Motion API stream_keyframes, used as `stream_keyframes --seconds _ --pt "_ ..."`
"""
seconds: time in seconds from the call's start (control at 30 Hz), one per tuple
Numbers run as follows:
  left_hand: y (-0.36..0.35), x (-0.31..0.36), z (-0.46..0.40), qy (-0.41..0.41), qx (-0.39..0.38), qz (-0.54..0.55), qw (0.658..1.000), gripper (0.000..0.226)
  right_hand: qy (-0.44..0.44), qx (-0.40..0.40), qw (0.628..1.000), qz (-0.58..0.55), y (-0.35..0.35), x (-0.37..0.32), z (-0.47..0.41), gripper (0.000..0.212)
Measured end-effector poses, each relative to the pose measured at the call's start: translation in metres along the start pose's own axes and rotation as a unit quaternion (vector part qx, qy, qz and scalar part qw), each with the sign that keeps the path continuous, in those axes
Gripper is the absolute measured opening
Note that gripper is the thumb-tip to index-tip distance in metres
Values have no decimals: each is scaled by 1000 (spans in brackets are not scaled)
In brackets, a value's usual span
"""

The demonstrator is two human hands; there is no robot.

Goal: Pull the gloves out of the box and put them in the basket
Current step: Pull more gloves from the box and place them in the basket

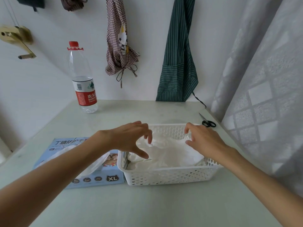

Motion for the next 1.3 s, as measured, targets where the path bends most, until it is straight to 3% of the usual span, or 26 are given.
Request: stream_keyframes --seconds 0.1,0.17,0.3,0.4,0.53,0.67,0.77,0.9,1.17,1.3 --pt "-9 -1 -1 23 -33 -6 999 35 69 -154 975 -142 -18 -15 9 18" --pt "-8 0 -1 44 -44 36 997 29 87 -216 965 -120 -32 -18 13 28" --pt "-5 4 -2 80 -59 176 979 21 54 -229 968 -89 -41 -7 8 41" --pt "-11 3 1 121 -87 193 970 16 39 -247 966 -63 -47 -4 8 47" --pt "-6 -4 12 149 -143 18 978 29 57 -219 973 -34 -39 -8 10 44" --pt "14 -4 11 136 -93 -34 986 37 88 -145 982 -84 -19 -23 1 33" --pt "0 8 -6 74 -73 5 995 61 77 -224 970 -61 -37 -35 -5 63" --pt "-49 4 -13 69 -189 -13 979 93 59 -314 947 -46 -57 -43 -7 92" --pt "-65 -7 -8 106 -285 -165 938 97 56 -355 932 -41 -74 -36 -12 98" --pt "-57 -7 -6 111 -255 -108 954 102 55 -339 935 -92 -61 -31 -12 91"
Point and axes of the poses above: each hand's wrist, its own z-axis away from the middle knuckle, its own y-axis out of the back of the hand, x = y × z, the point moved 7 cm from there along -z, towards the middle knuckle, and after that the axes turned 11 degrees about -y, right-handed, at the moved point
